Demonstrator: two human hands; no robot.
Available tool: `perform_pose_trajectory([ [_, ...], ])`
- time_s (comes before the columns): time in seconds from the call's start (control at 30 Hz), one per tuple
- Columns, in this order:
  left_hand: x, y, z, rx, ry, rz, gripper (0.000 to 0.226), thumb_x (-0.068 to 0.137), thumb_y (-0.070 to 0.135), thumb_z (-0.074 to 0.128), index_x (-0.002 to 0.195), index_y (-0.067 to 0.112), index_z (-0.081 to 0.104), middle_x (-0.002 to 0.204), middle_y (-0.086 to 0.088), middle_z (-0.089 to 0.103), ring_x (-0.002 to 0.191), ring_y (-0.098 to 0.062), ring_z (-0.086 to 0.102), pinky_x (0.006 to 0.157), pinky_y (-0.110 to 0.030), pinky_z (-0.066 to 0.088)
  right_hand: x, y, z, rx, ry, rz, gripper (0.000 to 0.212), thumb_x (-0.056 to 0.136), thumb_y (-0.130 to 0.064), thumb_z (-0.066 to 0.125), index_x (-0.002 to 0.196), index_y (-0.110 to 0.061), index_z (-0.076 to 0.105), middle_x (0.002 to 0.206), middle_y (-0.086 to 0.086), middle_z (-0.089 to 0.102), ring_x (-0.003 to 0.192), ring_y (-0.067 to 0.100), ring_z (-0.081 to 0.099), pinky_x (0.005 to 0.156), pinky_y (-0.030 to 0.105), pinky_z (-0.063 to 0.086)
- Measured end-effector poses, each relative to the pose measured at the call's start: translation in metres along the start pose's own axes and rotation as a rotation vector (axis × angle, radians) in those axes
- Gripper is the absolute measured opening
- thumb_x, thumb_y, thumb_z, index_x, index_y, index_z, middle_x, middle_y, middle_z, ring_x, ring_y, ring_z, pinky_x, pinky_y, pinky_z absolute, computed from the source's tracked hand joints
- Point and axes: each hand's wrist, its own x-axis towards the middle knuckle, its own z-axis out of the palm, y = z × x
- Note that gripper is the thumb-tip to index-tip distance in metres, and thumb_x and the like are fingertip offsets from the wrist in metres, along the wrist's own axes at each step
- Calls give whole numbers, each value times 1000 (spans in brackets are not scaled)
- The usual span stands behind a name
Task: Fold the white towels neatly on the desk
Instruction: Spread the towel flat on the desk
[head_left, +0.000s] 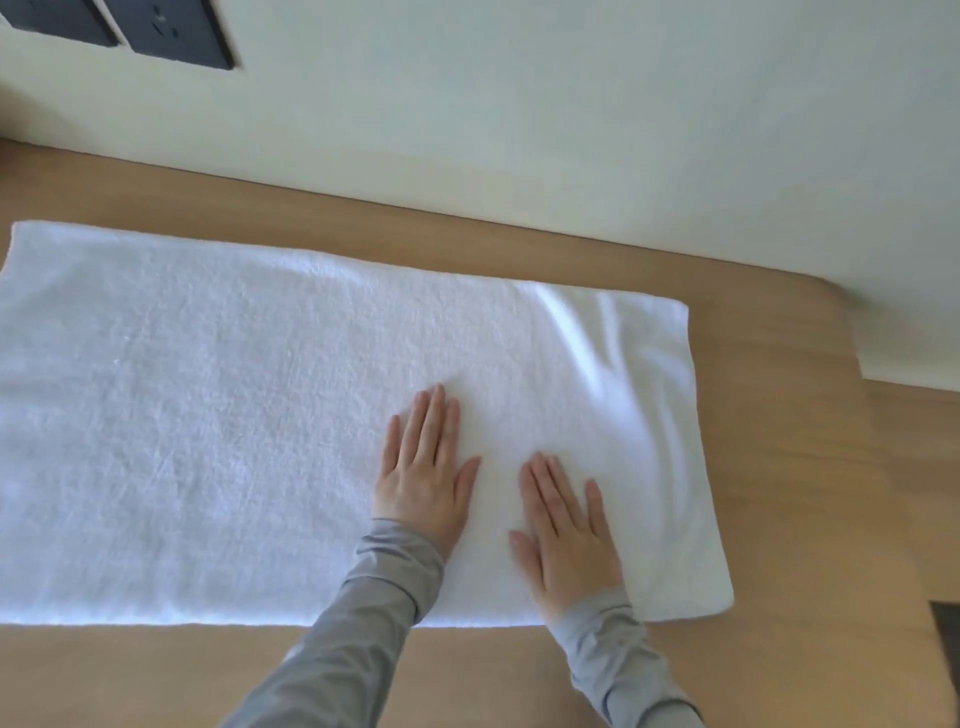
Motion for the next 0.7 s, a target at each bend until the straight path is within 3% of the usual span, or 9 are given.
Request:
perform_pose_trajectory([
  [0.1, 0, -3, 5, 30, 1, 2, 63, 94, 44, 23, 146, 9, 26, 153, -9, 27, 142, -24, 22, 116, -44, 16, -19, 60, -3, -37, -25, 162, 62, 95, -44, 18, 146, -10, 24, 155, 2, 19, 145, 11, 5, 114, 44, 11],
  [0.23, 0, 0, 6, 23, -2, -13, 65, 93, 46, 20, 147, 10, 25, 154, -8, 25, 143, -23, 20, 116, -44, 16, -39, 113, -6, 49, -47, 401, 68, 90, -53, 5, 147, -16, 8, 155, 0, 3, 145, 18, 11, 116, 41, 8],
  [0.33, 1, 2, 5, 35, -9, -19, 66, 93, 46, 17, 147, 10, 24, 155, -8, 23, 143, -24, 19, 117, -44, 15, -41, 119, -4, 82, -78, 453, 70, 84, -55, 0, 144, -18, -3, 152, -1, -6, 146, 22, 7, 117, 37, -1],
  [0.43, 1, 4, 3, 54, -19, -16, 67, 92, 47, 14, 147, 9, 23, 155, -9, 22, 143, -24, 18, 117, -44, 13, -41, 112, -7, 65, -64, 470, 78, 82, -62, -15, 144, -15, -2, 152, 1, -6, 145, 21, 0, 118, 43, -1],
  [0.57, 4, 12, 2, 34, 1, -39, 67, 93, 44, 17, 145, 4, 28, 153, -14, 26, 142, -30, 21, 116, -46, 14, -34, 95, -19, 90, 60, 376, 73, 94, -52, -3, 143, -3, 19, 152, 13, 19, 143, 26, 15, 117, 48, 9],
  [0.7, 19, 48, 5, -26, 32, -14, 64, 93, 40, 22, 144, 1, 30, 152, -16, 28, 141, -32, 23, 115, -45, 16, 3, 79, -33, 159, 67, 86, 60, 99, -38, 14, 142, 1, 28, 151, 14, 23, 143, 27, 15, 116, 44, 8],
])
